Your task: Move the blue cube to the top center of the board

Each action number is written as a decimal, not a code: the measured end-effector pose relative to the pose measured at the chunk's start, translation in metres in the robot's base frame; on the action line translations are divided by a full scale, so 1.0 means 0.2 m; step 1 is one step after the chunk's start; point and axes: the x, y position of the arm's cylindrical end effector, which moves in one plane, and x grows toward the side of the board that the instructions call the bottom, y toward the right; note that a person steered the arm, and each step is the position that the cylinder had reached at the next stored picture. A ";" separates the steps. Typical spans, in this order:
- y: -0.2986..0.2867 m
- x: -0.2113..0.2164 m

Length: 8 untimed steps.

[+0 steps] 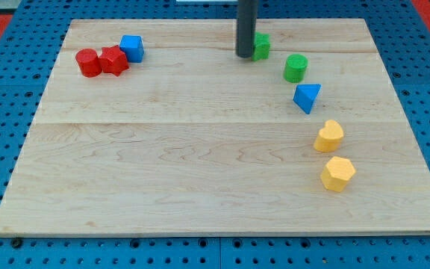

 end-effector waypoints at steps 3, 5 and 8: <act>0.11 -0.22; -0.34 -0.10; -1.48 0.40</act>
